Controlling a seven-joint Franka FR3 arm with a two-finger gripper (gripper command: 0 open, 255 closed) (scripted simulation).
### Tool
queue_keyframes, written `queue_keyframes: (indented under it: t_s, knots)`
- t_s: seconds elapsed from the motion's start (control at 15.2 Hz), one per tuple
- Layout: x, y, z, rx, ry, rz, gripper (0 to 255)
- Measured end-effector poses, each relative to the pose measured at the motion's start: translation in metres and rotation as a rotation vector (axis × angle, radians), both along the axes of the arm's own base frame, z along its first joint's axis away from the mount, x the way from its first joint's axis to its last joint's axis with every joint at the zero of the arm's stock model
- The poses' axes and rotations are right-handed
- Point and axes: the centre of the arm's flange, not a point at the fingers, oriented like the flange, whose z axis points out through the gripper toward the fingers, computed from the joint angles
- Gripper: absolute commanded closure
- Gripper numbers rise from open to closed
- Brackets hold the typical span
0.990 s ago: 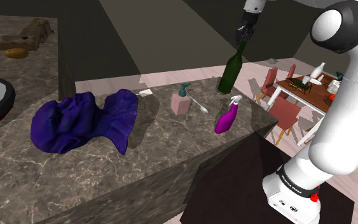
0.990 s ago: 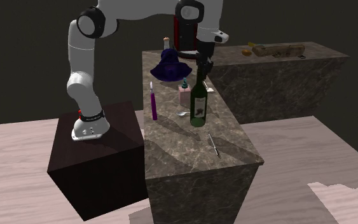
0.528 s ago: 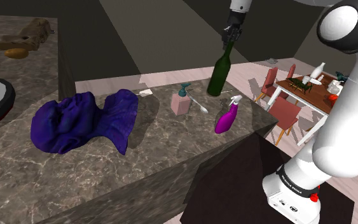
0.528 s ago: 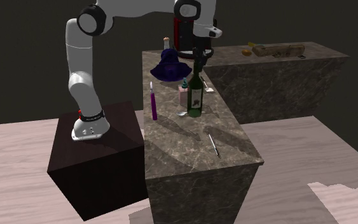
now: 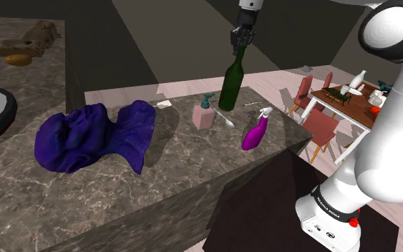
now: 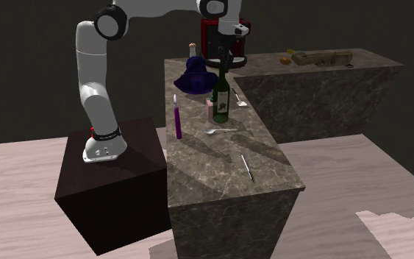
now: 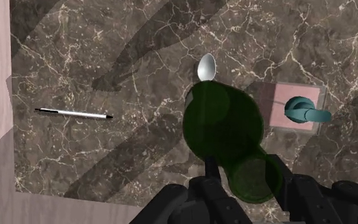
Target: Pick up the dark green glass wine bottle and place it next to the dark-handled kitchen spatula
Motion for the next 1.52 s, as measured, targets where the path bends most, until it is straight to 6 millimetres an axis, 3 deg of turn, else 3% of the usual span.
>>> queue_keyframes:
  t_s: [0.86, 1.19, 1.52]
  knots:
    - [0.041, 0.162, -0.005, -0.004, -0.005, -0.004, 255]
    - [0.059, 0.223, 0.003, -0.003, -0.007, -0.004, 255]
    - [0.062, 0.235, -0.02, -0.002, -0.004, -0.003, 255]
